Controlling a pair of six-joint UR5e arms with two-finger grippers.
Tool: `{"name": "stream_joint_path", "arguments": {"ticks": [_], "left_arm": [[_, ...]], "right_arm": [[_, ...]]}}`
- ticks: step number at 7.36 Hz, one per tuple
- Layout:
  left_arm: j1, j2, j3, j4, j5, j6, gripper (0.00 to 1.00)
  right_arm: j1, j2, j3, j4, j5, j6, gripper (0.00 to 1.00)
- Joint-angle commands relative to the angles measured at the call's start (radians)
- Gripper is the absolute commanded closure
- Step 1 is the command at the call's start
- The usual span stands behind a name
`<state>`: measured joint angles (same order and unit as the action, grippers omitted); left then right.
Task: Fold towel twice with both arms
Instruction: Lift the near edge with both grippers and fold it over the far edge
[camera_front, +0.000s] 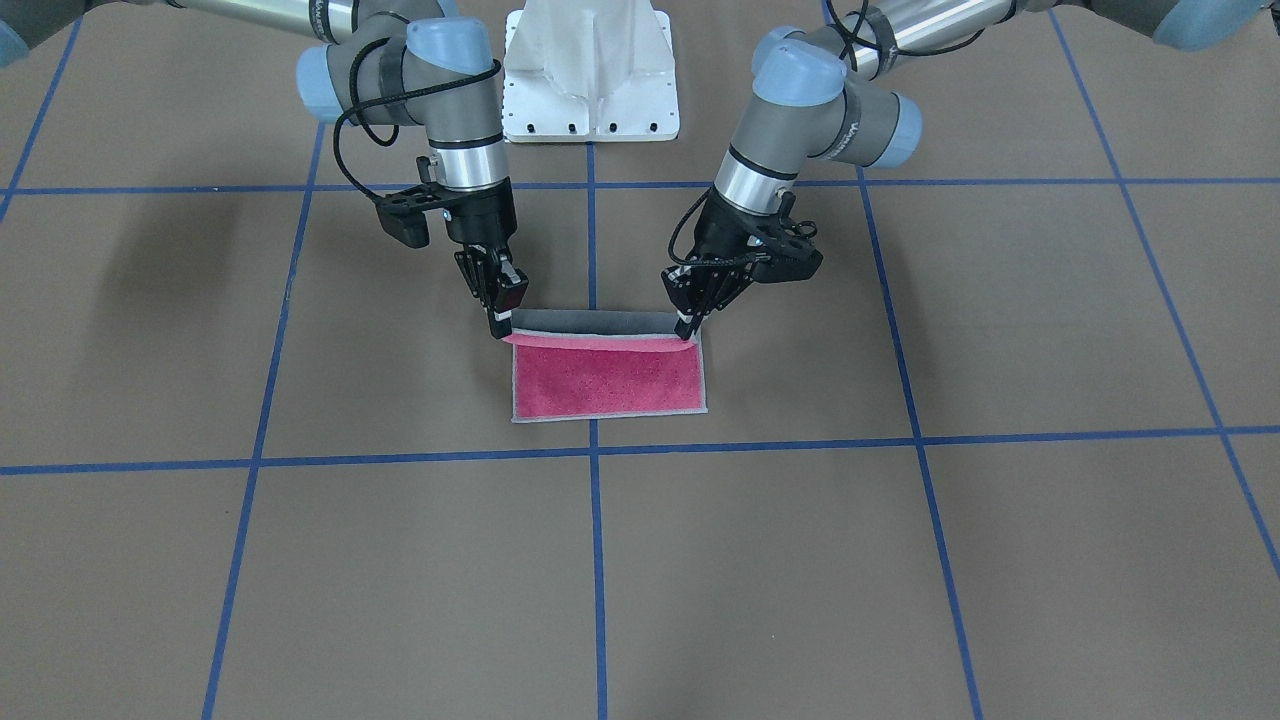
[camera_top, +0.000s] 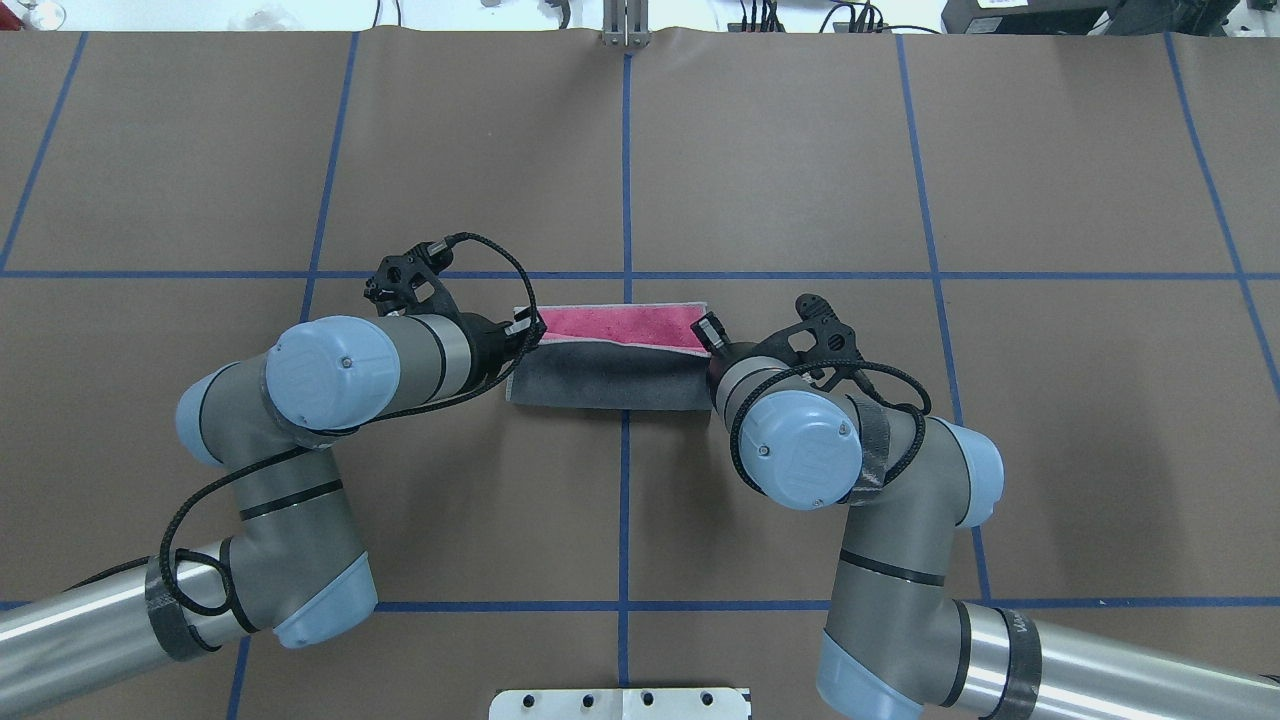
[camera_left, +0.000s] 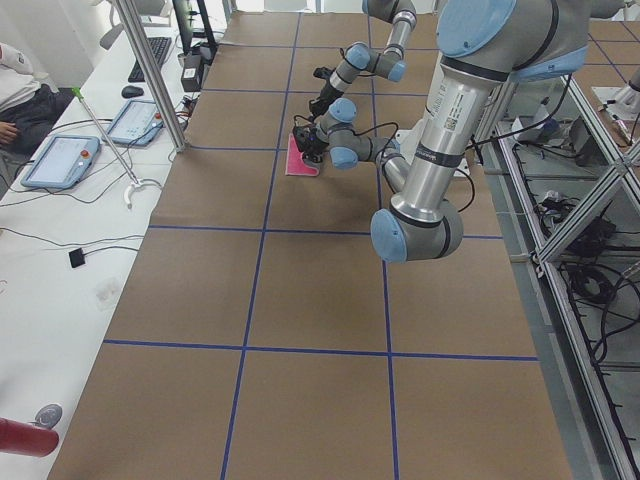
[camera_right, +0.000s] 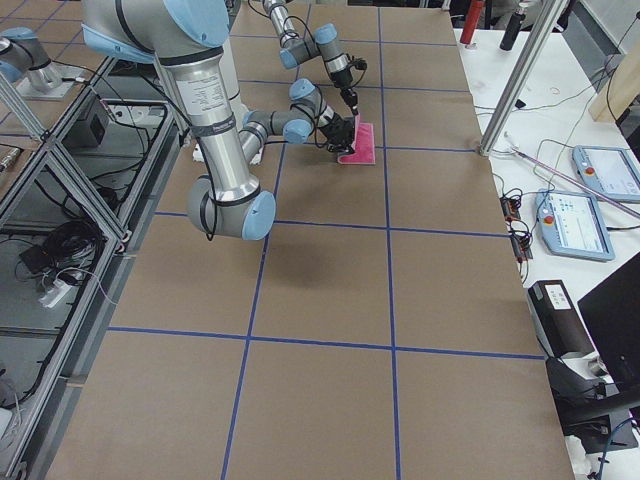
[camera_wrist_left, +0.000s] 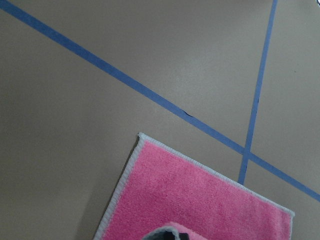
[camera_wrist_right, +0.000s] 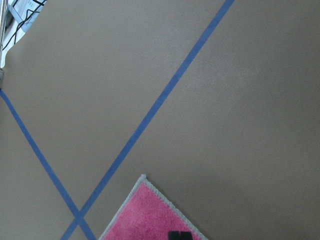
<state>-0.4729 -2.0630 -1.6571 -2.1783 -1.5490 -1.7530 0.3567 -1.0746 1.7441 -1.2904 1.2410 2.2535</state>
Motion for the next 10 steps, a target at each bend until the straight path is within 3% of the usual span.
{"name": "stream_joint_path", "arguments": {"ticks": [1,3,6,10], "left_arm": [[-0.001,-0.023,0.030,0.002,0.001,0.000,1.00],[-0.009,-0.023,0.031,0.002,0.001,0.001,1.00],[-0.013,-0.023,0.053,0.002,0.001,0.001,1.00],[-0.015,-0.043,0.083,0.002,0.003,0.001,1.00]], "right_arm": [[0.008,0.010,-0.002,-0.001,0.000,-0.002,1.00],[0.018,0.013,-0.009,0.000,0.003,-0.012,1.00],[0.034,0.088,-0.107,0.002,0.008,-0.015,1.00],[0.041,0.088,-0.124,0.003,0.011,-0.015,1.00]]}}
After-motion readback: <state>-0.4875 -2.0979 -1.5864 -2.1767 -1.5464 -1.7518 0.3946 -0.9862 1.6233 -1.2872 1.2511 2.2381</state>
